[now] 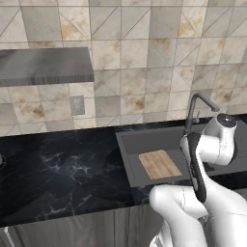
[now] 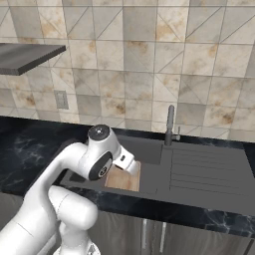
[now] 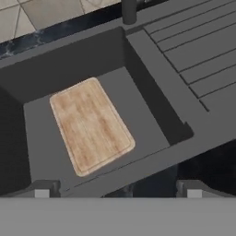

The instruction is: Move the cutting board and knife to the sink. Then move spray from the cabinet to the counter.

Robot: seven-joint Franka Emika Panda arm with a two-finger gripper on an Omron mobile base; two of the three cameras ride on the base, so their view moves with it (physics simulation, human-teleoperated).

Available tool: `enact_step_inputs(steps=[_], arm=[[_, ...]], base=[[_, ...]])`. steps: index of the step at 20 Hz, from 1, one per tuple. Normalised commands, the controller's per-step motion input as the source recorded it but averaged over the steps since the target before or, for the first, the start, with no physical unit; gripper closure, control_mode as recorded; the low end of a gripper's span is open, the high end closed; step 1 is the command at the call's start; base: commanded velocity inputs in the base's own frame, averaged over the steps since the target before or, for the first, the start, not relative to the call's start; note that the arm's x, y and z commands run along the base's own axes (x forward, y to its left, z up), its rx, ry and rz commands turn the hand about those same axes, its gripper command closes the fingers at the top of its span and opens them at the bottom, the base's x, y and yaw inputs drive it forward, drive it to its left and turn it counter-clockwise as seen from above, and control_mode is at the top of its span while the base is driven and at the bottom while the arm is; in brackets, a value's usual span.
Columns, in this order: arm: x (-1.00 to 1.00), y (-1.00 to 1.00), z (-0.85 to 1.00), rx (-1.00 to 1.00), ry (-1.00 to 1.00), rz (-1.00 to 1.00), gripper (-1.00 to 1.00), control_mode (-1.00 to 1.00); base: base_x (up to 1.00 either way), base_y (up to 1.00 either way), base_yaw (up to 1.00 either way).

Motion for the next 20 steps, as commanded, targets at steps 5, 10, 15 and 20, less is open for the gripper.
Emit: enact_step_inputs(steps=[5,10,15,20], arm=[[-0.5,0.1,0.28,-0.08,0.0,0.15,-1.0,-1.0],[-0.3,0.17,0.23,-0.13,0.08,0.03,-1.0,-1.0],[-0.04,0.04,0.04,-0.08,0.05,0.0,-1.0,-1.0],[0.0,0.0,0.0,0.0,0.0,0.0,-1.0,-1.0]], base=[[0.0,0.0,0.0],[0.0,0.0,0.0],[0.0,0.0,0.0],[0.0,0.0,0.0]])
